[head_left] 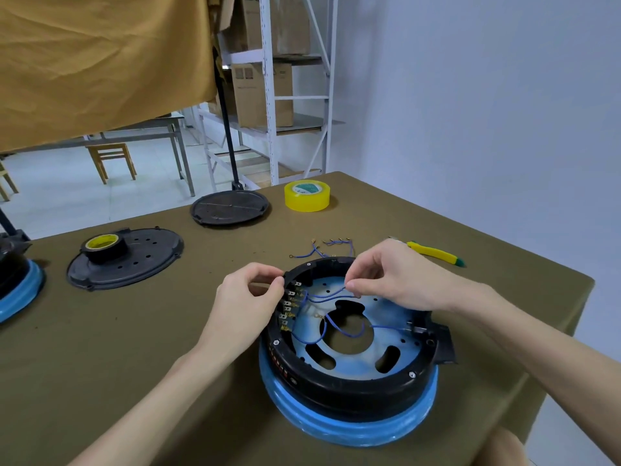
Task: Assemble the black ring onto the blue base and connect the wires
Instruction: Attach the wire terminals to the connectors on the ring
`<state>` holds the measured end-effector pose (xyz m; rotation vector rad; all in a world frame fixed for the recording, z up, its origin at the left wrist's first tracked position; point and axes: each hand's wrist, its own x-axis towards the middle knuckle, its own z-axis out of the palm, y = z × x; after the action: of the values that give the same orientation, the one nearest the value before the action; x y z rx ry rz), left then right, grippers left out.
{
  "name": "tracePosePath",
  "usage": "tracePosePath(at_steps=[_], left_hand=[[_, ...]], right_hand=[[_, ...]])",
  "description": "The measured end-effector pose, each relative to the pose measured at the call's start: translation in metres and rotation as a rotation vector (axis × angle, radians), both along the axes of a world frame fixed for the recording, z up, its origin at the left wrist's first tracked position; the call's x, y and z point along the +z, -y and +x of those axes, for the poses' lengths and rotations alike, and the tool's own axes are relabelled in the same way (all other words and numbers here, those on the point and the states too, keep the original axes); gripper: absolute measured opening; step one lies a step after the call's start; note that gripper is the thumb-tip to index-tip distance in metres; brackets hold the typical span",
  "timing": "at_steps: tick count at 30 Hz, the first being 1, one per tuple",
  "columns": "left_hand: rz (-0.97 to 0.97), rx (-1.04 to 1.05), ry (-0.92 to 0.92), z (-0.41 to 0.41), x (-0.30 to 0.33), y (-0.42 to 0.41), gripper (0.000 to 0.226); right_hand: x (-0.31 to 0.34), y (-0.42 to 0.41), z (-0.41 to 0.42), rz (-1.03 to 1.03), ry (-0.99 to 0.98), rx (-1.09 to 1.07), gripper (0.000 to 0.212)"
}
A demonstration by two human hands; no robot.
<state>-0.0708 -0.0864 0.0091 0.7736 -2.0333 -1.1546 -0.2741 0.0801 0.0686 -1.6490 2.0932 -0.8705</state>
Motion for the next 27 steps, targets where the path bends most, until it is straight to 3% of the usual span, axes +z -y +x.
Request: tracePosePath(at_steps=[5,10,13,16,19,23,27], left_hand=[[-0.005,-0.009,0.01,0.001,0.002,0.001,0.01],[0.018,-0.015,-0.061,-0.001,-0.005,0.002,0.015],[0.171,-0.084,-0.147,-0.006,-0.01,-0.003,0.023],[0.396,-0.166,-0.191,-0.007,-0.013,-0.003,0.028],[0.552,-0.25,-0.175,-0.003,-0.012,0.006,0.025],[0.459,-0.272,-0.167,-0.002,-0.017,0.014,0.018],[0.347,-0.26,-0.199,-0.005,-0.023,0.013,0.026]], right_hand=[[-0.004,0.005,-0.006,-0.021,-0.149,-0.015,0.01],[0.008,0.015,-0.025,-0.063,0.158,-0.043,0.028],[0.007,0.046,-0.045,-0.139,0.141,-0.225,0.032],[-0.003,0.082,-0.059,0.061,0.018,-0.312,0.023],[-0.015,0.112,-0.065,0.301,-0.028,-0.274,0.028],[-0.025,0.138,-0.067,0.408,-0.166,-0.214,0.035],[-0.032,0.148,-0.075,0.379,-0.128,-0.214,0.028]])
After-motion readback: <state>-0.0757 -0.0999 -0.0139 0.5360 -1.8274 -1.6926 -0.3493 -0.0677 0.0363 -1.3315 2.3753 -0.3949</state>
